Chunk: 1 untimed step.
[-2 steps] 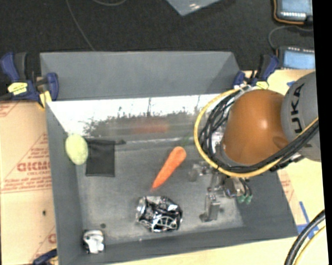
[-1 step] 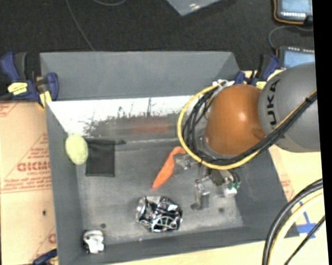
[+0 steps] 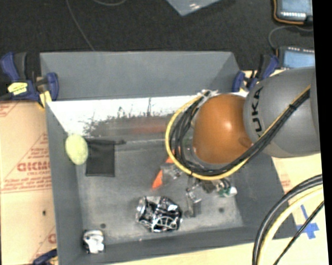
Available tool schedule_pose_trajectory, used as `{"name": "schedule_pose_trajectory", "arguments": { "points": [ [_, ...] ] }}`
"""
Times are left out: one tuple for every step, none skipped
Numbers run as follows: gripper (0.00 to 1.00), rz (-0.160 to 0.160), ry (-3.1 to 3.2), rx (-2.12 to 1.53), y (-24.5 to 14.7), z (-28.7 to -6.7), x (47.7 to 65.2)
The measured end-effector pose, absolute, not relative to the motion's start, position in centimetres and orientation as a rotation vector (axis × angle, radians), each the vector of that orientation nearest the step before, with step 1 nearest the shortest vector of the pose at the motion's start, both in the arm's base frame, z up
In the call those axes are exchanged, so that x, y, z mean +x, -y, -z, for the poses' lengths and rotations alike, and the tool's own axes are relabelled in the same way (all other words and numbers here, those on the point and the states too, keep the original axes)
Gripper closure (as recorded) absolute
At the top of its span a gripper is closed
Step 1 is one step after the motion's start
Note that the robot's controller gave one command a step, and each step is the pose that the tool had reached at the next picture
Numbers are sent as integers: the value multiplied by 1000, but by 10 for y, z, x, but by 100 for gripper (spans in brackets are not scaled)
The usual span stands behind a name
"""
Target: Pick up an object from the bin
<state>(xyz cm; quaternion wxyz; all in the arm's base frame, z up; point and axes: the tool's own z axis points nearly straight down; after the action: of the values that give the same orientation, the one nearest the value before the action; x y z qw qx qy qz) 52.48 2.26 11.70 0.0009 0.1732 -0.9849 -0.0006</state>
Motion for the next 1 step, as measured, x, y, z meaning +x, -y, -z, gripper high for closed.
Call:
{"name": "schedule_pose_trajectory", "arguments": {
  "points": [
    [0,4,3146,89,-28,-122,550]
  ]
}}
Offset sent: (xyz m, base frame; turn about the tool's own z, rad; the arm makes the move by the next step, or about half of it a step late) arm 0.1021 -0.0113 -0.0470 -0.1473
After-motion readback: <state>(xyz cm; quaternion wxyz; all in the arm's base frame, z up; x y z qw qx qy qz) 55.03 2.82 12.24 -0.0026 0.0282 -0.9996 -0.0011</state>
